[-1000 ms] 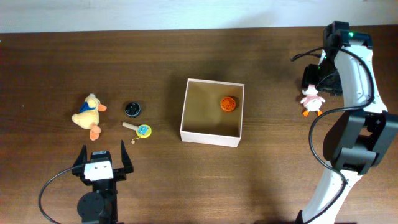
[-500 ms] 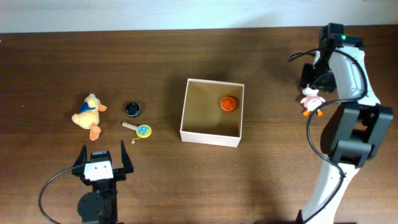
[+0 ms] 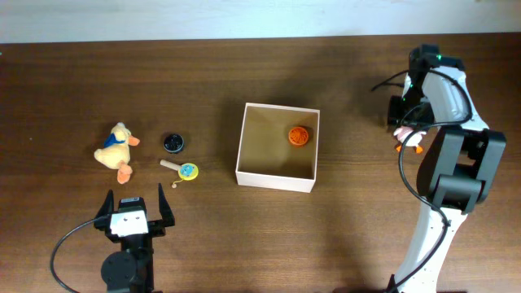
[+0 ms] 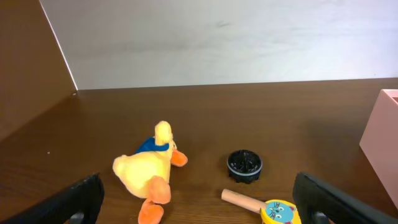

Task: Pack container
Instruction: 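Lower right gripper and grasp the pink-hatted duck figurine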

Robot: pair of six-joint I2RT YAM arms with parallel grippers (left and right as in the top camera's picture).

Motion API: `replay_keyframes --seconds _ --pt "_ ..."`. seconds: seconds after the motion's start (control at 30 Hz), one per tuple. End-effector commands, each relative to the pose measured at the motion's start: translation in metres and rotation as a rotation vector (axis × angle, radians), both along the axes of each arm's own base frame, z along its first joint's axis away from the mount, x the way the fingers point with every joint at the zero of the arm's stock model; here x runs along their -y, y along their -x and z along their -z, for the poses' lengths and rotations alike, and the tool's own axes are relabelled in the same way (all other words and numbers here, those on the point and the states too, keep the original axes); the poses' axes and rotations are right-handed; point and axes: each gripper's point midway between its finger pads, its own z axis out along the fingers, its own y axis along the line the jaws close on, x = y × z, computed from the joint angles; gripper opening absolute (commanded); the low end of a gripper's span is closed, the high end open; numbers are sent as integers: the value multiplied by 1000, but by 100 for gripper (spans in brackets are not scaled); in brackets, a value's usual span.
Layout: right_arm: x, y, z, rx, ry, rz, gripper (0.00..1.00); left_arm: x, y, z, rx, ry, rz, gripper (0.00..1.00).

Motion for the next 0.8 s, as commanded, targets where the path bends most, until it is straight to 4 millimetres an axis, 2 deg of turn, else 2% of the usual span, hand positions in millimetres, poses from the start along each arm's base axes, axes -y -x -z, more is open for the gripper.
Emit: replay_keyframes --seconds 0.0,0.2,0.37,0.77 --pt "1 18 23 -74 -3 -9 50 2 0 1 1 -8 14 99" --pt "0 26 30 -100 -8 -9 30 2 0 1 1 -8 14 99" --pt "0 27 30 -102 -9 -9 4 2 0 1 1 -8 14 99" --pt "4 23 17 -94 10 -10 4 2 0 1 1 -8 14 99"
